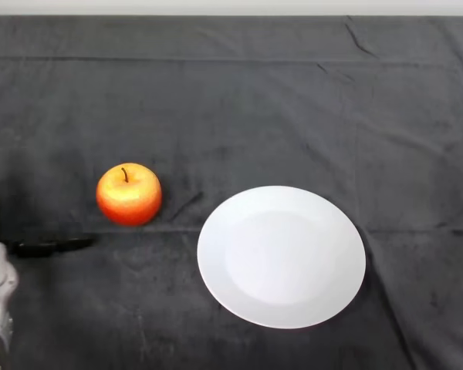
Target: Move the apple to the plate
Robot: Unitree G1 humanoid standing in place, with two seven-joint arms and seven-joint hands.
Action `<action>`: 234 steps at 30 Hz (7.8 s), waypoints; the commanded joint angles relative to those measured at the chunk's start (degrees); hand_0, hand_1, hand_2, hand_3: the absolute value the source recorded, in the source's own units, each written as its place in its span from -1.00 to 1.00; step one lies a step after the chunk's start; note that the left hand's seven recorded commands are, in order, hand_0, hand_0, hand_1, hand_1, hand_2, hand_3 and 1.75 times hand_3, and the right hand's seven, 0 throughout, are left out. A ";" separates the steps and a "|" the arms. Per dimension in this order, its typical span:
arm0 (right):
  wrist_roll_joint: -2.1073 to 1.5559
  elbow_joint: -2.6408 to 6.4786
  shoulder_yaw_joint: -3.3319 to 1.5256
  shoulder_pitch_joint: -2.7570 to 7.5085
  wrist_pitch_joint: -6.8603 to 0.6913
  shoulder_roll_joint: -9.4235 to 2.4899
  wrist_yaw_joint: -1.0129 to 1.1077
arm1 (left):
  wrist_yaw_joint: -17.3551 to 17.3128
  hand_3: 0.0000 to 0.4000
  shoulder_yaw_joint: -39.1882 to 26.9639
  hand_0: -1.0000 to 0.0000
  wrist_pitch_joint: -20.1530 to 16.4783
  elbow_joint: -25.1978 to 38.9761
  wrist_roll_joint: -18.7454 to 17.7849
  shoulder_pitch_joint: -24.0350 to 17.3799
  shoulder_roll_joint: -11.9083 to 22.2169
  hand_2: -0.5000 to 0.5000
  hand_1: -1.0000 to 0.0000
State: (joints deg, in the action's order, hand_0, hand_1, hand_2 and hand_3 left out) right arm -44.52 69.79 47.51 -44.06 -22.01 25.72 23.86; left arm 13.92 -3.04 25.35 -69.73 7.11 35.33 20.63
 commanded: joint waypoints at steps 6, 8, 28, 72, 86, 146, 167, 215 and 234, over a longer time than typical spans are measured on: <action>-1.22 -0.17 0.05 -2.95 -0.01 1.75 0.15 | -1.19 -1.00 2.05 1.00 2.60 1.10 1.53 3.50 -1.64 0.00 1.00; -1.22 -0.17 0.05 -2.95 -0.01 1.75 0.15 | -1.50 -1.00 2.45 1.00 2.89 1.03 1.71 3.60 -1.94 0.00 1.00; -1.23 -0.17 0.05 -2.95 -0.02 1.75 0.15 | -1.98 -1.00 6.77 1.00 4.86 0.81 3.24 4.34 -5.69 0.00 1.00; -1.24 -0.24 0.03 -2.91 -0.01 1.71 0.12 | 6.26 1.00 11.86 -1.00 4.90 15.13 5.40 2.35 -4.69 0.00 -1.00; -1.22 -0.53 -0.03 -2.80 0.00 1.58 0.03 | 10.43 1.00 21.36 -1.00 0.99 28.91 6.45 -2.40 -7.29 0.00 -1.00; -1.31 -0.50 -0.04 -2.82 -0.07 1.63 -0.01 | 7.39 -1.00 52.35 1.00 -4.30 24.73 -0.98 1.00 -7.42 0.00 1.00; -1.30 -0.50 -0.05 -2.81 -0.05 1.62 0.00 | 7.79 -1.00 42.04 1.00 -4.65 30.66 -4.17 1.65 -1.33 0.00 1.00; -1.29 -1.07 -0.18 -2.59 -0.04 1.38 -0.19 | 16.67 -1.00 6.52 1.00 -7.00 49.74 -5.38 -9.68 14.15 0.00 1.00; -1.32 -1.20 -0.21 -2.54 -0.06 1.33 -0.25 | 17.37 -1.00 -8.24 1.00 -7.38 53.16 -7.16 -15.14 18.59 0.00 1.00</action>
State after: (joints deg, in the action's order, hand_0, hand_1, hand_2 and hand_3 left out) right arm -44.53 69.77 47.42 -44.05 -22.03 25.71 23.80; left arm 31.38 -10.29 18.00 -20.07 0.12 22.46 35.24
